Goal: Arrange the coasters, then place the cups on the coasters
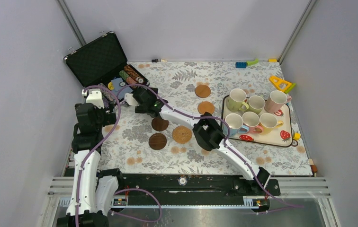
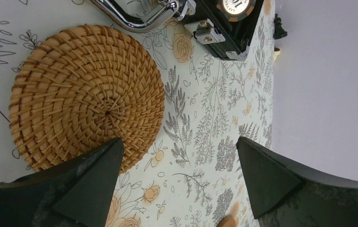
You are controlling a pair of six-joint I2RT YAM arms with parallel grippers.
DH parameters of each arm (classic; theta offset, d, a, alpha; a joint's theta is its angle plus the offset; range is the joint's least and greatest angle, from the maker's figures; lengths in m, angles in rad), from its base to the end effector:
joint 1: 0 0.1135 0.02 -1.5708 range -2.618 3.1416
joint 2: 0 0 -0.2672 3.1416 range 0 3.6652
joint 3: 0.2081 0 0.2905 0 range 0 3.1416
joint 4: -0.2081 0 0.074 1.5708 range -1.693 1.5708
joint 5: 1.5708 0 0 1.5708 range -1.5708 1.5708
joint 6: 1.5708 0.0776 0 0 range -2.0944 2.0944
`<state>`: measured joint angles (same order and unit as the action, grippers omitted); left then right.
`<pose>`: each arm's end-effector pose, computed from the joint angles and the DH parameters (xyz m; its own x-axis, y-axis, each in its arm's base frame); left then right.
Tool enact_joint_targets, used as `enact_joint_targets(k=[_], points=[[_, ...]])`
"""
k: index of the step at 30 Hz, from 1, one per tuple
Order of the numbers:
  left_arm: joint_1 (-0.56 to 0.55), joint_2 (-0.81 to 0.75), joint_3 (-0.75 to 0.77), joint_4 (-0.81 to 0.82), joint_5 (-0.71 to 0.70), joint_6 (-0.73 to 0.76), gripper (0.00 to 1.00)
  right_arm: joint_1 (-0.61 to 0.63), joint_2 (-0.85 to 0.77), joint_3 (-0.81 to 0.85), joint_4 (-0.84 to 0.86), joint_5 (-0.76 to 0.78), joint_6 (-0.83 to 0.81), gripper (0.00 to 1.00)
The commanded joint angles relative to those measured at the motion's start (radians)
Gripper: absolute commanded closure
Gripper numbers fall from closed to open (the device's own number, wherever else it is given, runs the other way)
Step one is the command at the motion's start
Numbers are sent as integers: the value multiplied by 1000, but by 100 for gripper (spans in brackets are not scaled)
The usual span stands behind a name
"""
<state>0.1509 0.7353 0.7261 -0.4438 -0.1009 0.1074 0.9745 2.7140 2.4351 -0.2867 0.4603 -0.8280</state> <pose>0.2386 0.0442 0.2840 -0.4558 0.0386 -0.8892 -0.1913 0.9715 0.1402 0.4071 0.5384 0.1268 0.1873 -0.8991 -0.3957 -0.5806 0.2236 -0.7829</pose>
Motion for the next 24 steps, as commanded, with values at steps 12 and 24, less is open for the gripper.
enact_joint_targets(k=[12,24], points=[[7,-12,4,61,-32,0,1,-111,-159,-268,-134,24,-12,2],[7,-44,9,45,-2,-3,1,-166,-442,-761,-135,-29,33,1]])
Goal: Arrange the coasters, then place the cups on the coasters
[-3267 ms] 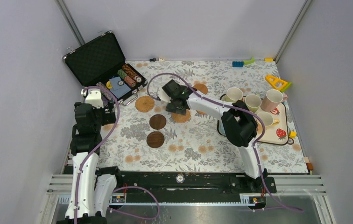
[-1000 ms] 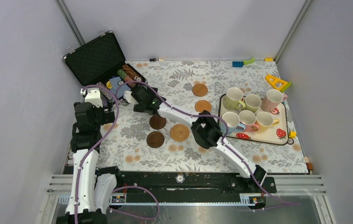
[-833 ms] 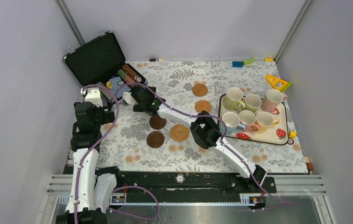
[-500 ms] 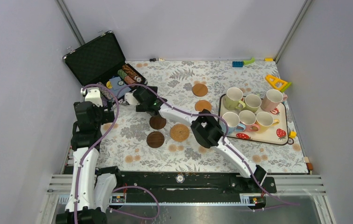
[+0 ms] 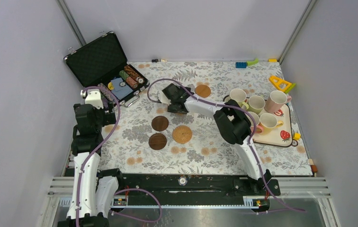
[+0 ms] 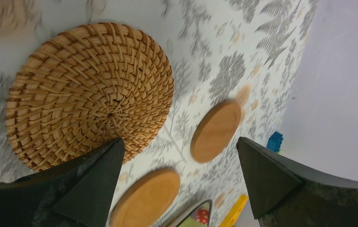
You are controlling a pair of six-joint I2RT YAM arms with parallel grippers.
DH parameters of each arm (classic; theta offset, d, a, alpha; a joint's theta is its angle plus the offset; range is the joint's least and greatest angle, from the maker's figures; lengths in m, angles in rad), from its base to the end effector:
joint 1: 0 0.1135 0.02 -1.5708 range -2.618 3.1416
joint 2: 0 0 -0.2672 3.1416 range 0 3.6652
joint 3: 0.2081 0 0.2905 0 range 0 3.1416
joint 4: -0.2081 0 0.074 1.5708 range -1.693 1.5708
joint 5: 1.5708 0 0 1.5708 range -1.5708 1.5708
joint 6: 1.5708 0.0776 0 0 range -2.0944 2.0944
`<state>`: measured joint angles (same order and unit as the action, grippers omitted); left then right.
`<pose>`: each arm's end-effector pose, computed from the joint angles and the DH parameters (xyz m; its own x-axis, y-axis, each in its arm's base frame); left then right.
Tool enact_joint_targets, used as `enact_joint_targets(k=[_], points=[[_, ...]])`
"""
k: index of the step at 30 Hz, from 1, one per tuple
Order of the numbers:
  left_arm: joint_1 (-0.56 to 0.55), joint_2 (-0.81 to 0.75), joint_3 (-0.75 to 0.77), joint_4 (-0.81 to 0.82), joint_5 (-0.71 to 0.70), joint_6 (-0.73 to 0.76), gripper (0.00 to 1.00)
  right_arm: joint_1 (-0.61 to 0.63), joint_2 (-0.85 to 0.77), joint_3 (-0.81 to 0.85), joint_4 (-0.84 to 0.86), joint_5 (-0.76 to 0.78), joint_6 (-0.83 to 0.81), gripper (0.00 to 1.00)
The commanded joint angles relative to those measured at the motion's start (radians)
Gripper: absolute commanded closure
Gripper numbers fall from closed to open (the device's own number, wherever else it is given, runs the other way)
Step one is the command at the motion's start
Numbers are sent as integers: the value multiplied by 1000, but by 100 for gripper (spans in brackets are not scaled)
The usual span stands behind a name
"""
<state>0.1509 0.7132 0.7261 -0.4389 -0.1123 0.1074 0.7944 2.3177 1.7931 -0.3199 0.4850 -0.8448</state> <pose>0.2349 0.0445 0.2896 -0.4330 0.0419 -0.9004 -0.2050 0.9682 0.1437 0.4269 0.3830 0.1125 -0.0380 -0.9829 -0.1802 -0.6668 0.1593 -0.7280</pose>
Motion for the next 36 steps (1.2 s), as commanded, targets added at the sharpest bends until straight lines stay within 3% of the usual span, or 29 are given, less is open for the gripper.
enact_joint_targets(k=[1,6,10,16,28,36], points=[[7,-24,9,39,12,-5,1,15,-56,-132,-103,-60,62,1],[7,-36,10,34,22,-6,1,30,-95,-137,-100,-48,92,2],[8,-41,10,31,27,-8,1,36,-124,-79,-9,67,120,1],[9,-41,10,34,27,-8,1,75,-215,53,-73,-93,245,1],[12,-26,5,45,3,-9,1,241,-75,88,-121,-166,177,0],[13,-18,6,50,-1,-10,1,252,76,182,-85,-66,98,0]])
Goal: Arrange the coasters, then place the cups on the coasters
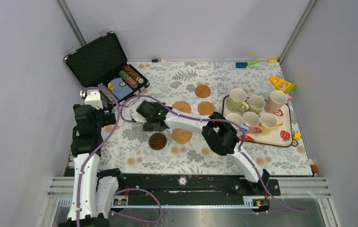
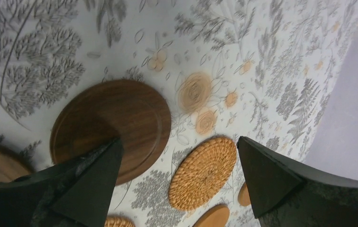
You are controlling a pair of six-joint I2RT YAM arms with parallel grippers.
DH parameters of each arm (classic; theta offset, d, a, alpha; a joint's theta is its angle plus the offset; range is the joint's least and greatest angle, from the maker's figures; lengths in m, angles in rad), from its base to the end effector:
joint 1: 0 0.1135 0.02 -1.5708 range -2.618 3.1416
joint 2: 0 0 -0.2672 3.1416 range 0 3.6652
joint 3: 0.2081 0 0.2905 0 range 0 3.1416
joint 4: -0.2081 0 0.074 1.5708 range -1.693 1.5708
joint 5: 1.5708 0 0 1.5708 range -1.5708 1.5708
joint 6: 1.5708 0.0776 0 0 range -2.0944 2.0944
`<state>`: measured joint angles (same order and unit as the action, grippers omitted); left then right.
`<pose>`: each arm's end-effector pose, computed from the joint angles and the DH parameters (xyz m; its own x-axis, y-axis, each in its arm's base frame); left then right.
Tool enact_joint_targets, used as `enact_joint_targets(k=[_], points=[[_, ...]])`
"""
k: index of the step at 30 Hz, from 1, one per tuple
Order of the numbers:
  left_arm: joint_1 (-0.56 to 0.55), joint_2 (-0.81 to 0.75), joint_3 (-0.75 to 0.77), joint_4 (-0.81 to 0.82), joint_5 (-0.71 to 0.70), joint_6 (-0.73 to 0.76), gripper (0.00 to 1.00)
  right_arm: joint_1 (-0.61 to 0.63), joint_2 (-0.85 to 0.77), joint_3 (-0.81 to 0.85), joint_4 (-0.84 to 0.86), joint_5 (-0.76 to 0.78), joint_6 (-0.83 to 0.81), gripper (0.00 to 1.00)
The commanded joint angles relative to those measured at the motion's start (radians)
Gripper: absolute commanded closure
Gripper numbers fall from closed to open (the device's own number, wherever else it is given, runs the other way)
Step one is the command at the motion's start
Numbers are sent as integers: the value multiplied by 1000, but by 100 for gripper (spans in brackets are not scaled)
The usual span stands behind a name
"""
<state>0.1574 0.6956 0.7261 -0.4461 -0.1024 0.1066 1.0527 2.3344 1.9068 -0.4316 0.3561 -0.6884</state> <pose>0.2313 0.0447 0.2923 -0.4229 0.0401 -0.9053 -0.2044 0.9690 0.1384 0.3128 0.4941 0.1321 0.1560 -0.9286 -0.3366 -0.7800 0.0932 -0.6188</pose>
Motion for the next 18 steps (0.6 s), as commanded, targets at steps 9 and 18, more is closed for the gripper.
enact_joint_targets(k=[9,18], points=[[7,8,2,61,-11,-7,1,-14,232,176,193,129,-222,0],[8,17,-1,67,-14,-3,1,-50,503,611,348,183,-393,0]])
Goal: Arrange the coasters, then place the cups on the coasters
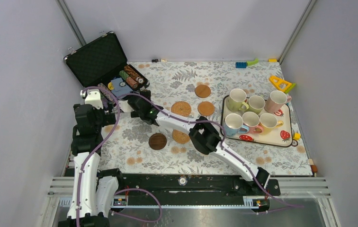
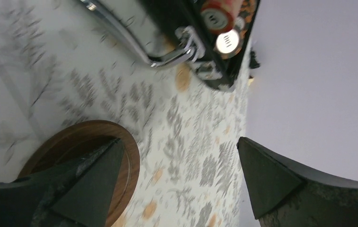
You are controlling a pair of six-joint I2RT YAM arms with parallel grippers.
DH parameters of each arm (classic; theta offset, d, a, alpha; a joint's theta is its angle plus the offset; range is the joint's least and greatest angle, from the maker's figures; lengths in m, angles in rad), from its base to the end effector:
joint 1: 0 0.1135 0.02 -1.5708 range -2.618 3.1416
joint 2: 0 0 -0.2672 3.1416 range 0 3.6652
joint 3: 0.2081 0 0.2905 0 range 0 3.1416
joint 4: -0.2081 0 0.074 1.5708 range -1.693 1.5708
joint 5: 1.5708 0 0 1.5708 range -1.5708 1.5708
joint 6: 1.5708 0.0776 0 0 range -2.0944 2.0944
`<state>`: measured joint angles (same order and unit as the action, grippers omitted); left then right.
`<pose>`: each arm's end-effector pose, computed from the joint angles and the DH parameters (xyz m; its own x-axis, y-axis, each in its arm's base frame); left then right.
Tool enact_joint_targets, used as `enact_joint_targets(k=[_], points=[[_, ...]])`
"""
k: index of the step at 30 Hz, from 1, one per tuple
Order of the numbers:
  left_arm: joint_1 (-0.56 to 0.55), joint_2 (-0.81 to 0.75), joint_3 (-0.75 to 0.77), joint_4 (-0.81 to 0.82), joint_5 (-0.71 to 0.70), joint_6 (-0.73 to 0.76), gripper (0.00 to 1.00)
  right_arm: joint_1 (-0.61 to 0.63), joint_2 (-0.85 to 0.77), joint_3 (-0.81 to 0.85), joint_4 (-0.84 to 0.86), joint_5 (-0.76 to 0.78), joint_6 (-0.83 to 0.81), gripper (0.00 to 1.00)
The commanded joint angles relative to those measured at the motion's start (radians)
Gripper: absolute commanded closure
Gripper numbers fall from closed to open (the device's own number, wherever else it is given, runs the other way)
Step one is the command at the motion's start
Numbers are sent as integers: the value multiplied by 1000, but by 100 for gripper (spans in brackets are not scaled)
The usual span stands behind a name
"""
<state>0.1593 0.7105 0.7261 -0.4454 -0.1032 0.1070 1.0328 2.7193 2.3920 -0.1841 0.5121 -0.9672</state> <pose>0.2339 0.0457 0.2892 -0.4358 0.0376 -0.8993 -0.2049 0.9688 0.1398 0.3789 0.5608 0.1191 0.2937 -0.9084 -0.2975 -0.5071 0.1158 -0.8541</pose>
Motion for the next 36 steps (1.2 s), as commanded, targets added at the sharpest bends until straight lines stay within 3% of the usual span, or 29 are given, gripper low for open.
enact_joint_targets(k=[1,4,13,22,26,31,36], points=[[7,3,-1,66,-13,-3,1,-33,142,147,158,51,-168,0],[7,10,-1,67,-8,-3,1,-48,166,159,250,99,-232,0],[6,7,3,62,-10,-4,1,-114,-35,-56,207,97,-139,0],[6,-15,6,55,-16,-7,1,-96,-371,-91,-361,-195,237,0],[6,-26,6,52,-13,-9,1,-52,-539,-355,-410,-308,265,0],[8,-28,5,52,-6,-10,1,39,-630,-717,-287,-303,239,0],[9,-24,6,51,-5,-12,1,106,-608,-758,-272,-284,306,0]])
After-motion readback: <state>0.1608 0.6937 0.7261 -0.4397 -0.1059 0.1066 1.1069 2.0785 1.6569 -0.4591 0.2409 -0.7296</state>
